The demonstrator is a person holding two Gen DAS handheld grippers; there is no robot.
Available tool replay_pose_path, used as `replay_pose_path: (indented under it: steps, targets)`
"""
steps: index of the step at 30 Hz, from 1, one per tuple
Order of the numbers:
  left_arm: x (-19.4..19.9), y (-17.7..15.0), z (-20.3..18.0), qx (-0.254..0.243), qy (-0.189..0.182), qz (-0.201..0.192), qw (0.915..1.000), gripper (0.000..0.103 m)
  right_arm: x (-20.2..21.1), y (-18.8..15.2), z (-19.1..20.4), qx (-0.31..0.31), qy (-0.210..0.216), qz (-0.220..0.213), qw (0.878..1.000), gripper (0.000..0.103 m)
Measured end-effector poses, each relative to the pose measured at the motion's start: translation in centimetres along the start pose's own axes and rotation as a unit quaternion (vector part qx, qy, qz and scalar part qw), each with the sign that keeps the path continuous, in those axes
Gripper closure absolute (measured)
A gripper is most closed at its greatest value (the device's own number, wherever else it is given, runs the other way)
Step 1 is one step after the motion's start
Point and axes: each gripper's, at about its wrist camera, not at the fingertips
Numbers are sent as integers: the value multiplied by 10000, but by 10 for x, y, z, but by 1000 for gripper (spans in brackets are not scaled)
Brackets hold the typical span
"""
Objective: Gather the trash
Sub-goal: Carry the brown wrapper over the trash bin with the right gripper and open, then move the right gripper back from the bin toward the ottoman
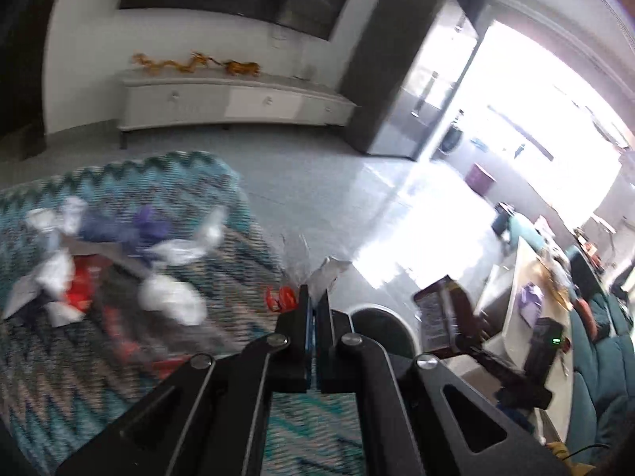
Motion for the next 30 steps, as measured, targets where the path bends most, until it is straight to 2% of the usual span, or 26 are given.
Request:
replay_pose_path:
  steps: [5,9,17,19,20,21,23,30]
  targets:
    - [-53,8,-55,-452,-494,436,9968,103,-10,-3,-44,-389,-374,162,9984,98]
    - [-97,8,-100,-773,-722,775,9914,103,-27,-7,-73,-613,-616,337,9956,97]
    - [-187,-4,-150,-965,-834,1421,9816,100,-68,-10,-105,-736,-1031,645,9898,94]
    - [-203,-7,-158,-990,-807,1532,9799,100,-74,-12,-110,-783,-1126,690,9881,89]
    - [-212,-9,-161,-1009,-824,1615,9782,99,-75,-14,-114,-804,-1147,698,9877,81]
    - [-218,-12,-163,-1024,-838,1685,9768,99,-73,-16,-119,-822,-1158,700,9874,72]
    - [-226,-15,-165,-1022,-800,1774,9755,99,-71,-19,-126,-865,-1196,720,9864,66]
    - [-219,-19,-160,-905,-945,1836,9743,99,-61,-23,-132,-974,-1228,670,9854,65]
Point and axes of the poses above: each gripper's, at about its wrist camera, not at the fingertips, and x roughly against the way its jaws point, z to its left, y to its top, and after that the axes turned 7 degrees about -x, right-handed
